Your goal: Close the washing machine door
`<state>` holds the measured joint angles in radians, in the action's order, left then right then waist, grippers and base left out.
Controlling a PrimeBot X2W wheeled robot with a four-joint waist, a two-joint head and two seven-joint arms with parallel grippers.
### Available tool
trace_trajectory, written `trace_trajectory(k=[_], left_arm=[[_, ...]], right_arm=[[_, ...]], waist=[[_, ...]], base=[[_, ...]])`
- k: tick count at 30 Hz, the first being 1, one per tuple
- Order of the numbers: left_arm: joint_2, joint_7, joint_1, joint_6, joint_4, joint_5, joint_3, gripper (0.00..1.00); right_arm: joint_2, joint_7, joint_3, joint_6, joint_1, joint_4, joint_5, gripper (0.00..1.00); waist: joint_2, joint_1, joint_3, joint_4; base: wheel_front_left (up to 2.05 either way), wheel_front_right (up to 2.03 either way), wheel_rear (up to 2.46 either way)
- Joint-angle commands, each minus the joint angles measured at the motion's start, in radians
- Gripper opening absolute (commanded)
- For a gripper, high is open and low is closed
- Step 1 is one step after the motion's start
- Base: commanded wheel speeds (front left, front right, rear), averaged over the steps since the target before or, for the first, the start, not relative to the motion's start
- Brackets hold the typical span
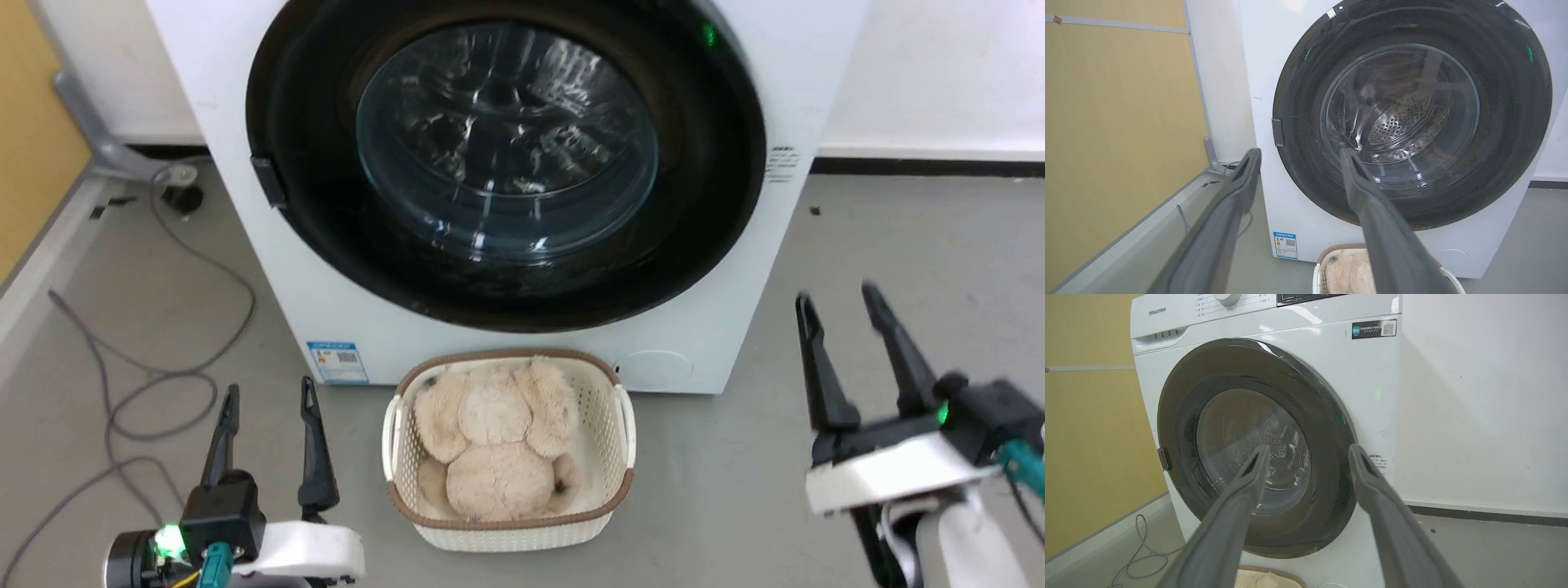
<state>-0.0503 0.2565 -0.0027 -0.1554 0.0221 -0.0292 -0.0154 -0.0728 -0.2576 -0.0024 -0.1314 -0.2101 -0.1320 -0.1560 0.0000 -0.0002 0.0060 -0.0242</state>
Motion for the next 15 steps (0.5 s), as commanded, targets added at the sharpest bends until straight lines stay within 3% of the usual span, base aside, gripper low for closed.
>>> trace_trajectory(k=[1, 10, 11, 15], left_arm=[[-0.001, 0.005, 0.015, 0.001, 0.0, 0.004, 0.002, 1.0], [-0.001, 0.005, 0.041, 0.013, 0.016, -0.005, -0.002, 1.0], [0.0, 0.0, 0.029, 0.013, 0.015, -0.004, -0.003, 0.0], [0.0, -0.002, 0.029, 0.014, 0.014, -0.008, -0.003, 0.0]], right_arm=[[0.007, -0.004, -0.005, 0.001, 0.029, -0.008, -0.006, 1.0], [0.022, -0.004, -0.004, 0.001, 0.146, -0.024, -0.048, 1.0], [0.016, 0.0, -0.005, 0.0, 0.138, -0.025, -0.048, 0.0], [0.016, 0.001, -0.005, 0.0, 0.138, -0.025, -0.048, 0.0]], waist=[[0.0, 0.0002, -0.011, -0.007], [0.0, 0.0002, -0.031, -0.013], [0.0, 0.0002, -0.031, -0.013], [0.0, 0.0002, -0.032, -0.013]], base=[[0.0, 0.0, 0.0], [0.0, 0.0, 0.0], [0.0, 0.0, 0.0], [0.0, 0.0, 0.0]])
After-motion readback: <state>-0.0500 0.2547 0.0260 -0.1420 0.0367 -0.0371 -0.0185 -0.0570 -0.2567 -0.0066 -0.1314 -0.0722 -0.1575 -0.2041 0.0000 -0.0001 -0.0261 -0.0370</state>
